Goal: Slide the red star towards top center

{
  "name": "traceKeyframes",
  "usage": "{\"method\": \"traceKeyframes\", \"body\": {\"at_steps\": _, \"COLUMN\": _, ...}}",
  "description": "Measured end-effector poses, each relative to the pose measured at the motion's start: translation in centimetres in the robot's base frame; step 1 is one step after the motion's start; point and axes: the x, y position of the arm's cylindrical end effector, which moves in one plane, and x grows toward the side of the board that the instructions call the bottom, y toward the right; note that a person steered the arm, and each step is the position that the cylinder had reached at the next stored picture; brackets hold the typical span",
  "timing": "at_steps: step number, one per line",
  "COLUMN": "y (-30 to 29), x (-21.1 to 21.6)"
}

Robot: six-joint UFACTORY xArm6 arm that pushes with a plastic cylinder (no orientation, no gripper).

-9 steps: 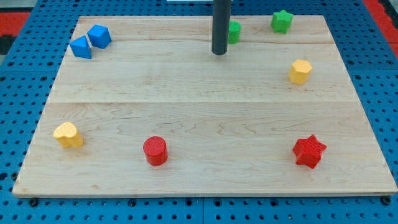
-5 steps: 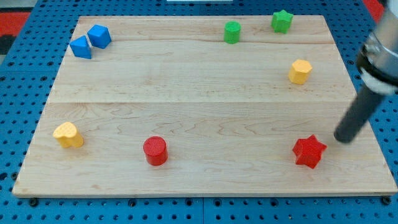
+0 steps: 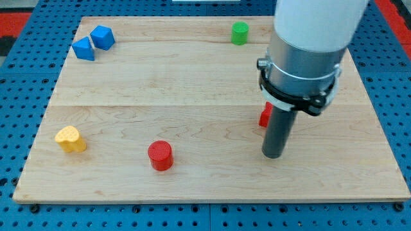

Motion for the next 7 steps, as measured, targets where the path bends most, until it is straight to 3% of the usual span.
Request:
{"method": "traceKeyframes", "body": {"at_steps": 1, "y": 0.7, "x": -4.8}}
{"method": "traceKeyframes", "body": {"at_steps": 2, "y": -6.1, "x": -9.8}}
{"method": "traceKeyframes", "body": {"at_steps": 3, "y": -8.0, "x": -13.7}}
{"method": "traceKeyframes", "body": {"at_steps": 4, "y": -7.8, "x": -9.6}}
{"method": "traceKeyframes", "body": {"at_steps": 5, "y": -4.1, "x": -9.7}}
{"method": "traceKeyframes", "body": {"at_steps": 6, "y": -2.6, "x": -13.3}}
{"method": "traceKeyframes", "body": {"at_steps": 7, "y": -8.8, "x": -18.0}}
